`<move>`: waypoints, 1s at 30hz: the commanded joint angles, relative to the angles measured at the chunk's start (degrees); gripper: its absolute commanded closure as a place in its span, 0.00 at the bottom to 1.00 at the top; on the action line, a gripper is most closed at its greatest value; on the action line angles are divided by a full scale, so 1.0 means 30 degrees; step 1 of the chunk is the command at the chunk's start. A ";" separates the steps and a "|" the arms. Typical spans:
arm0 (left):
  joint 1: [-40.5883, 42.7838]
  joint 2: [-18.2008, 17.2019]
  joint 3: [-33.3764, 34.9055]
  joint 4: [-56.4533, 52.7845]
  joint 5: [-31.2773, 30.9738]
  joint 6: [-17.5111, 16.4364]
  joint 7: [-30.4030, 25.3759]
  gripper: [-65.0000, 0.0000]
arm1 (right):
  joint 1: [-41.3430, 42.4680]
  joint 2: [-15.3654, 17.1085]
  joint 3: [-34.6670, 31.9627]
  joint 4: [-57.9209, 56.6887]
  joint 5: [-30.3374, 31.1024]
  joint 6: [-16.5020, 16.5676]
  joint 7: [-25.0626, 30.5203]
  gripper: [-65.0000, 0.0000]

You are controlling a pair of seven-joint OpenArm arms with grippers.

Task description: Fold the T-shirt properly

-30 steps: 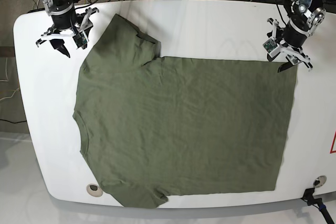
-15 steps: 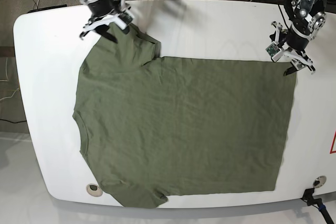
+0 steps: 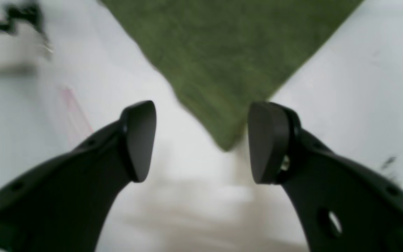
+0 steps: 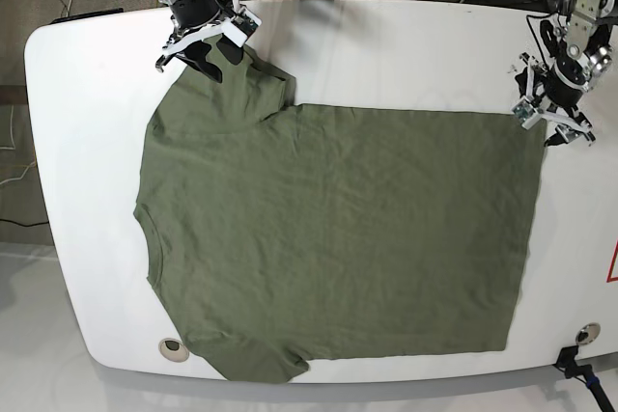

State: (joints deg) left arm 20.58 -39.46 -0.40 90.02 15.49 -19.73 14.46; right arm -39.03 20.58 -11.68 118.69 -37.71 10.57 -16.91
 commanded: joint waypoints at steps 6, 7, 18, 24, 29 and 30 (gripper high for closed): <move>-0.1391 -0.0376 -0.0310 -0.1076 0.1065 -0.0048 -0.0056 0.42 | -0.0044 0.0097 0.0067 0.0279 -0.0201 -0.0145 0.0291 0.59; -0.1527 -0.0350 -0.0139 -0.1076 0.1288 -0.0101 -0.0035 0.43 | -0.0023 0.0088 0.0043 0.0271 -0.0187 -0.0152 0.0311 0.59; -0.1864 0.0036 0.2211 -0.1042 0.2037 -0.0155 -0.0356 0.48 | 0.0100 0.0083 0.0073 0.0222 0.0146 0.0358 0.0246 0.59; -0.1758 0.0225 0.2281 -0.1248 0.2247 0.0167 -0.0753 0.51 | 0.0195 0.0120 0.0171 0.0290 0.0220 0.0398 0.0342 0.60; -0.1670 0.0278 0.2327 -0.1241 0.2282 0.0189 -0.0629 0.59 | 0.0291 0.0119 0.0162 0.0224 0.0213 0.0394 0.0323 0.59; -0.1705 0.0258 0.2320 -0.1220 0.2323 0.0161 -0.0642 0.65 | 0.0302 0.0120 0.0149 0.0251 0.0219 0.0337 0.0352 0.59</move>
State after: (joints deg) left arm 15.46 -37.74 6.72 85.86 22.46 -18.46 12.10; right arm -37.95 20.60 -11.46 118.65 -37.15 12.45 -16.71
